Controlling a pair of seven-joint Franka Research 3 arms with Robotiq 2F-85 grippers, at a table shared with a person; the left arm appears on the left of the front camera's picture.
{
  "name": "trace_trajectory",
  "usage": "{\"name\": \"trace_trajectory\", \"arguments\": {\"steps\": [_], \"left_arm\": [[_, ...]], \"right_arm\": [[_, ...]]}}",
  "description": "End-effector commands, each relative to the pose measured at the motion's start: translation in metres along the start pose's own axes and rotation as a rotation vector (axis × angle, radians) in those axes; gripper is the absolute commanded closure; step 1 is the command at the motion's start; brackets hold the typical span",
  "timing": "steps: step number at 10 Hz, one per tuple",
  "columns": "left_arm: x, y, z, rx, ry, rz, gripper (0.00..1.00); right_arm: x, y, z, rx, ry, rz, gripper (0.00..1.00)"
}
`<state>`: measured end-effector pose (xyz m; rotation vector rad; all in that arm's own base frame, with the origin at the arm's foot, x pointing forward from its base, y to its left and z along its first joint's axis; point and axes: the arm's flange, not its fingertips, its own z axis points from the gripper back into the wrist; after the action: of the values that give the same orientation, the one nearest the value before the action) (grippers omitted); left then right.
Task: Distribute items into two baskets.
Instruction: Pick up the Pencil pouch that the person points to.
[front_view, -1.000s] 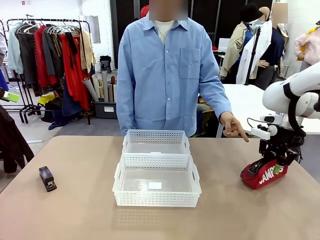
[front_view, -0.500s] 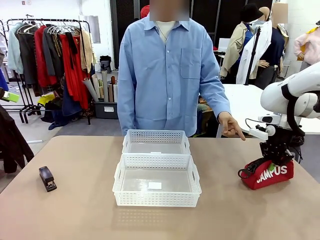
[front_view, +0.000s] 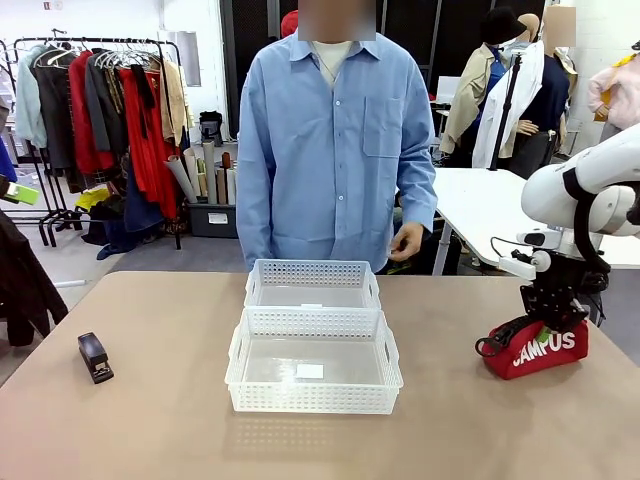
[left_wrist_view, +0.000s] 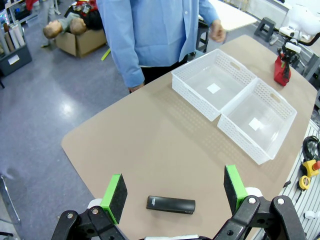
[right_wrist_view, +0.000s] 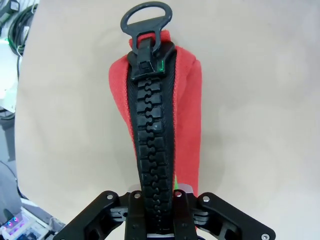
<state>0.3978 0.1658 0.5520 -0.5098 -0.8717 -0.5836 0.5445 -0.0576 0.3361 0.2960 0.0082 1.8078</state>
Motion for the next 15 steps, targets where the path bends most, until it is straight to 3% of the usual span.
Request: {"name": "trace_trajectory", "arguments": {"steps": [1,5,6,9,12,14,15], "left_arm": [[0.0,0.0,0.0,-0.011,-0.019,-0.004,0.0],[0.0,0.0,0.0,-0.011,-0.019,-0.004,0.0],[0.0,0.0,0.0,-0.011,-0.019,-0.004,0.0],[0.0,0.0,0.0,-0.011,-0.019,-0.004,0.0],[0.0,0.0,0.0,-0.011,-0.019,-0.004,0.0],[0.0,0.0,0.0,-0.011,-0.019,-0.004,0.0],[0.0,0.0,0.0,-0.011,-0.019,-0.004,0.0]], "right_arm": [[0.001,-0.007,0.02,0.026,-0.054,-0.066,1.0],[0.021,-0.009,0.114,-0.044,-0.164,-0.24,1.0],[0.035,-0.004,0.14,-0.09,-0.148,-0.26,1.0],[0.076,0.023,0.213,-0.177,-0.139,-0.218,1.0],[0.097,0.045,0.242,-0.175,-0.103,-0.215,1.0],[0.097,0.044,0.241,-0.065,-0.116,-0.209,1.0],[0.098,0.047,0.244,-0.178,-0.113,-0.185,1.0]]}}
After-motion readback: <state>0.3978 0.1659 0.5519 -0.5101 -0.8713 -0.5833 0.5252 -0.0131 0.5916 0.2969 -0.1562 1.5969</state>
